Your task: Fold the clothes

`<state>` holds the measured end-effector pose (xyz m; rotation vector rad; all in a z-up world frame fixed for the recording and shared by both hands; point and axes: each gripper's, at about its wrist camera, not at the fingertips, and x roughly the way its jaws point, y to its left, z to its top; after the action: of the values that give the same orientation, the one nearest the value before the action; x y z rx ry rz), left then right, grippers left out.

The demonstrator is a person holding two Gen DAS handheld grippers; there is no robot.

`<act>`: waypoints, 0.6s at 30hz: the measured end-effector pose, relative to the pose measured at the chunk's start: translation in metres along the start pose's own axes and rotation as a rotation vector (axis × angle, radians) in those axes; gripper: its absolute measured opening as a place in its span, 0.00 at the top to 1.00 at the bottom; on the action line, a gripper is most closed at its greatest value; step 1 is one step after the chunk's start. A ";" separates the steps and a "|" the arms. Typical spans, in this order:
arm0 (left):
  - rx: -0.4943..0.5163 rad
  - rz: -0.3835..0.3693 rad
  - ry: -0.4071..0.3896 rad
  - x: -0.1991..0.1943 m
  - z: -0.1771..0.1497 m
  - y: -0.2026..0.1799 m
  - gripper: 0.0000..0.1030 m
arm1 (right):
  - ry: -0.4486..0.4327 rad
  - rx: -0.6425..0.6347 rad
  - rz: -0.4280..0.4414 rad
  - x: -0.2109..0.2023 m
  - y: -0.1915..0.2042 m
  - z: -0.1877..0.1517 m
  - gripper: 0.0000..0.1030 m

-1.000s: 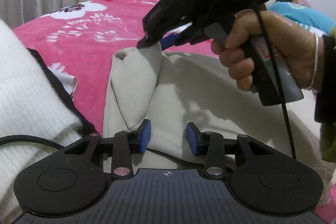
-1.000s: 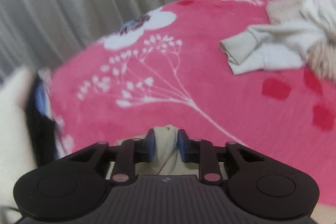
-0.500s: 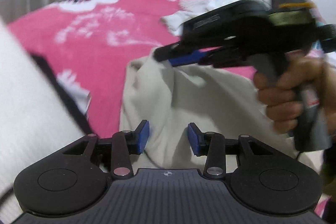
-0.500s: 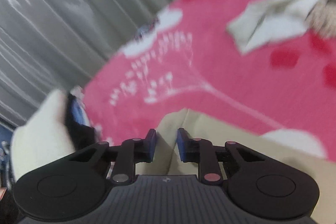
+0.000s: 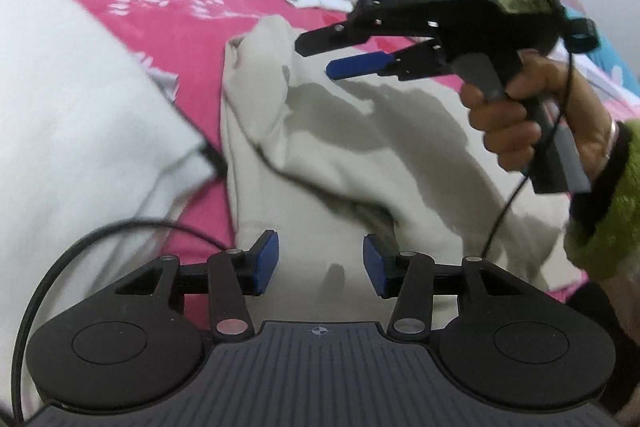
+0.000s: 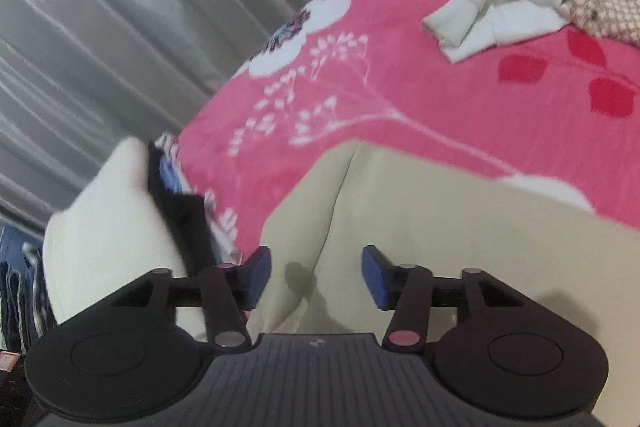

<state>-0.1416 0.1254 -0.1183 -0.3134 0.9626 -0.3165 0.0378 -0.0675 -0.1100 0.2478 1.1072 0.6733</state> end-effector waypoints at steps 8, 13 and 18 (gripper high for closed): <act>-0.024 0.230 -0.045 0.003 -0.005 -0.012 0.47 | 0.033 -0.008 -0.042 0.014 0.023 -0.011 0.25; -0.093 0.214 -0.008 0.030 -0.002 -0.011 0.53 | 0.056 -0.035 -0.104 0.030 0.030 -0.010 0.20; -0.114 0.206 -0.068 0.036 -0.001 -0.016 0.88 | 0.082 -0.131 -0.146 0.047 0.046 -0.012 0.02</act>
<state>-0.1256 0.0961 -0.1396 -0.3237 0.9385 -0.0630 0.0230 -0.0050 -0.1266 0.0265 1.1428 0.6272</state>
